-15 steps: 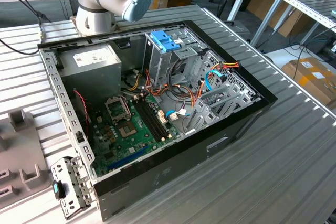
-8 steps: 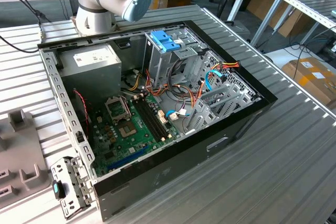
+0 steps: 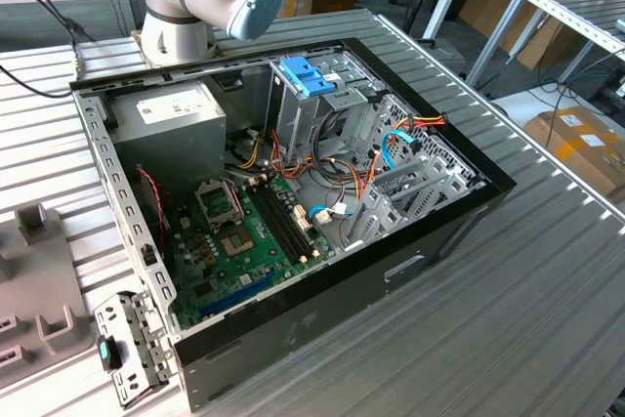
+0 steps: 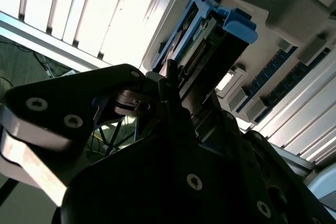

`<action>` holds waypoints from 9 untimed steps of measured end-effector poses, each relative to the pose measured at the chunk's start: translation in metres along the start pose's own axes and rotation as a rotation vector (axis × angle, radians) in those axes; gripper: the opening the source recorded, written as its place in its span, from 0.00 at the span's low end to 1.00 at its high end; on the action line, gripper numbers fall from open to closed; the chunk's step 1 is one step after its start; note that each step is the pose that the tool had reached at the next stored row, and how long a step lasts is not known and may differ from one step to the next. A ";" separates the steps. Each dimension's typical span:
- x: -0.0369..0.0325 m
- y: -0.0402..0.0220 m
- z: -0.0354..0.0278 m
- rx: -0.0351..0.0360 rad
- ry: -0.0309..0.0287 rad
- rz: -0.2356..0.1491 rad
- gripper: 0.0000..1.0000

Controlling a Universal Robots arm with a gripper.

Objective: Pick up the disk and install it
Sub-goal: 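Pick up the disk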

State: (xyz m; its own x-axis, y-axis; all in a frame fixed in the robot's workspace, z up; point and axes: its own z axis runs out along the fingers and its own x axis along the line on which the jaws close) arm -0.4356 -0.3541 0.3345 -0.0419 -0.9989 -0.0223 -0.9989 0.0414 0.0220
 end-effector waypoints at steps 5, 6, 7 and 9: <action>-0.0001 0.0001 -0.0047 0.0000 0.0000 0.000 0.35; -0.0001 0.0002 -0.0055 0.0001 -0.0001 0.000 0.35; -0.0001 0.0001 -0.0055 0.0003 -0.0002 0.000 0.35; -0.0001 0.0001 -0.0056 0.0003 -0.0002 0.000 0.35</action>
State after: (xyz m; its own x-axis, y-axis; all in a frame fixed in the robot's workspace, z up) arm -0.4356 -0.3541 0.3401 -0.0418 -0.9989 -0.0225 -0.9989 0.0413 0.0217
